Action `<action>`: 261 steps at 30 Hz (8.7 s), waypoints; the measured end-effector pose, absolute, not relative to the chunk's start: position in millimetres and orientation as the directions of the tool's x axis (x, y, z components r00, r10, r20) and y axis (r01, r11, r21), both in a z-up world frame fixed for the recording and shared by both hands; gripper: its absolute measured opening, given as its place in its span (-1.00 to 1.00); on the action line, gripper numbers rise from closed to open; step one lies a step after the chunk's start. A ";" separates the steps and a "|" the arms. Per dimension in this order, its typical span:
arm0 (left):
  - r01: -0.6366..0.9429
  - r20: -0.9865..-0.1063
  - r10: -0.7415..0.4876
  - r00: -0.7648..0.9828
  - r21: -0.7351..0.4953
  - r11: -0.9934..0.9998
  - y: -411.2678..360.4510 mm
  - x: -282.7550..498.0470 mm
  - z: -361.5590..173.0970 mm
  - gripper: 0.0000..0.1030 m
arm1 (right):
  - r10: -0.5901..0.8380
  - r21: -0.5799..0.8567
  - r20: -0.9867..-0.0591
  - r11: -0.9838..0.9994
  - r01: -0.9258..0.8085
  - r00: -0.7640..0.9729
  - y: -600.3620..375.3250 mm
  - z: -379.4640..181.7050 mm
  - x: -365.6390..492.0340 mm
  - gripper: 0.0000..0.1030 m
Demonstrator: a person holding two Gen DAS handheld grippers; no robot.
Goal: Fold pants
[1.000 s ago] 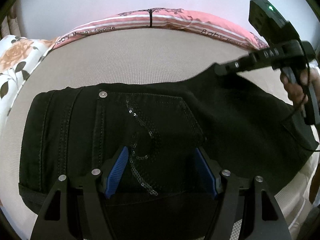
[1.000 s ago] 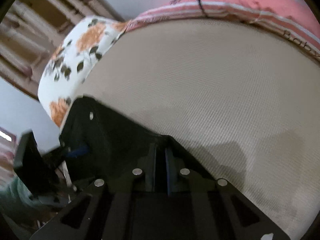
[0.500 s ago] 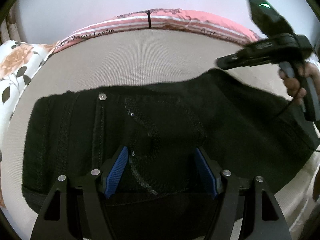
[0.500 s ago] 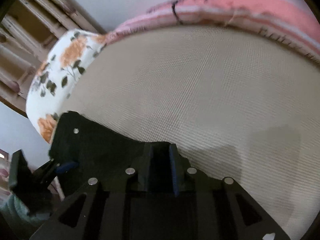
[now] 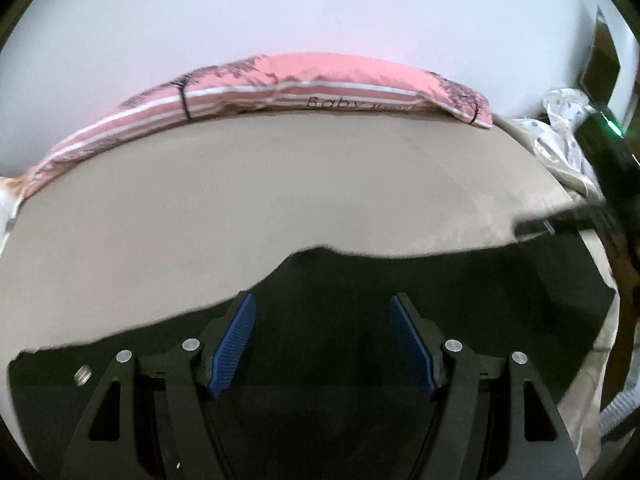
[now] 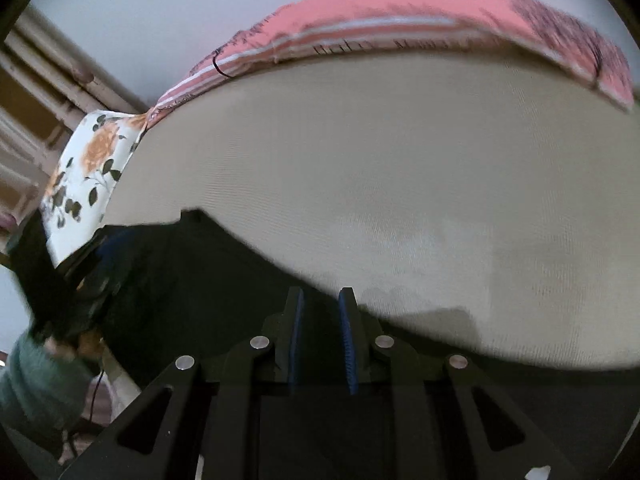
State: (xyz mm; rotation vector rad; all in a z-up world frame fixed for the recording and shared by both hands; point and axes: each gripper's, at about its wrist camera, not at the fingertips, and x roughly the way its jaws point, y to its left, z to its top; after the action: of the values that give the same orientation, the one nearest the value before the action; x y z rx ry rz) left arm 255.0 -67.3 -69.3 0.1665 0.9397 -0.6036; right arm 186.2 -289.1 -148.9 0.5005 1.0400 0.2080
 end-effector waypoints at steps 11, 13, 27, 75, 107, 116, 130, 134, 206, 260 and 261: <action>0.474 -0.852 -0.335 0.401 -0.120 0.872 -76.5 298.0 -112.3 0.35 | 0.203 0.352 -0.829 0.913 0.205 0.521 -308.2 -181.8 161.6 -0.88; 0.474 -0.846 -0.333 0.416 -0.110 0.873 -76.8 293.5 -105.2 0.35 | 0.200 0.348 -0.823 0.917 0.193 0.532 -299.3 -174.7 161.5 -0.63; 0.525 -0.844 -0.320 0.430 -0.054 0.849 -53.6 245.0 -109.7 0.35 | 0.133 0.363 -0.802 0.882 0.299 0.582 -327.3 -182.1 125.6 -0.88; 0.464 -0.840 -0.297 0.455 -0.061 0.884 -30.5 140.9 -66.7 0.38 | 0.289 0.741 -0.652 0.441 0.507 0.701 -522.4 -237.0 -132.1 -0.26; 0.512 -0.848 -0.326 0.417 -0.078 0.856 -96.2 150.8 -82.1 0.40 | 0.415 0.875 -0.436 0.402 0.269 0.799 -468.0 -186.0 -48.3 -0.86; 0.429 -0.805 -0.292 0.516 -0.053 0.902 -18.6 155.9 -42.6 0.40 | 0.552 0.898 -0.363 0.423 0.123 0.751 -372.8 -128.8 51.6 -0.86; 0.339 -0.777 -0.326 0.539 -0.154 0.928 62.4 149.6 -40.7 0.40 | 0.663 0.777 -0.579 0.625 0.076 0.474 -183.5 -153.1 185.4 -0.86; 0.348 -0.777 -0.358 0.518 -0.190 0.918 62.9 152.2 -43.1 0.40 | 0.616 0.694 -0.666 0.718 0.048 0.420 -152.5 -162.8 194.0 -0.70; 0.153 -0.658 -0.748 -0.089 -0.751 0.643 -46.8 212.5 -138.2 -0.91 | 0.562 0.825 -0.530 0.513 0.235 0.635 -269.8 -156.4 91.0 -0.03; 0.468 -0.854 -0.330 0.403 -0.118 0.876 -104.4 235.7 -100.7 -0.21 | 0.012 0.153 -0.832 0.966 0.209 0.555 -253.8 -148.6 168.1 0.01; 0.464 -0.855 -0.320 0.409 -0.107 0.880 -103.5 232.9 -100.4 -0.14 | 0.011 0.154 -0.831 0.966 0.210 0.556 -253.9 -148.1 167.8 0.01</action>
State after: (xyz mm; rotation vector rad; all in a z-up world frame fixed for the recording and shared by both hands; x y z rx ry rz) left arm 232.9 -103.5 -100.4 0.1555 1.0386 -0.4958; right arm 167.8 -253.9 -148.1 0.2472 0.9770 -0.1186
